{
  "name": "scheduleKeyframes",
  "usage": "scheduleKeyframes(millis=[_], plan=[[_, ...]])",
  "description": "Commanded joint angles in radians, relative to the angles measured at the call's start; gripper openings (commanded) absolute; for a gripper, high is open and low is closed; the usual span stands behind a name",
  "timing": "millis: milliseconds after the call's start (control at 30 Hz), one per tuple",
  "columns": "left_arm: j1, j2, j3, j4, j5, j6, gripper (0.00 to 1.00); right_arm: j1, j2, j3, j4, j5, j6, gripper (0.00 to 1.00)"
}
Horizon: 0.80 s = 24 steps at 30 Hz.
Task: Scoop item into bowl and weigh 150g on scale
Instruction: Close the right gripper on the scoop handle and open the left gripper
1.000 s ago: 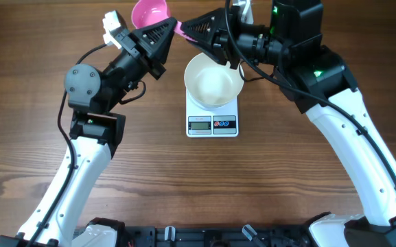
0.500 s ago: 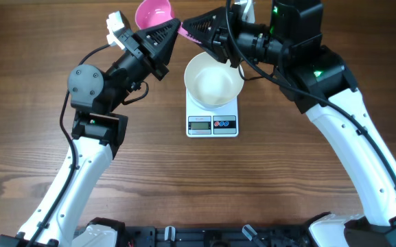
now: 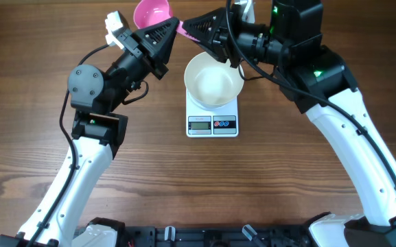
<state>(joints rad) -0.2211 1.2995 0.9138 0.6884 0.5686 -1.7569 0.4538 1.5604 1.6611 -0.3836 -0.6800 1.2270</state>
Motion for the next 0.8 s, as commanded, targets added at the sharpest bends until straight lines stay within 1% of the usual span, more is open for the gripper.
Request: scheduleKeyframes(millis=[0,400,767], plan=[[-0.002,-0.009,0.009,0.003,-0.014,-0.002,0.04,0.002,0.007,0.015,0.005,-0.027,0.007,0.24],[-0.002,-0.009,0.009,0.002,-0.013,-0.002,0.04,0.002,0.007,0.015,0.002,-0.041,0.007,0.21],[-0.002,-0.009,0.009,0.001,-0.013,-0.002,0.04,0.002,0.007,0.015,0.002,0.002,0.003,0.2]])
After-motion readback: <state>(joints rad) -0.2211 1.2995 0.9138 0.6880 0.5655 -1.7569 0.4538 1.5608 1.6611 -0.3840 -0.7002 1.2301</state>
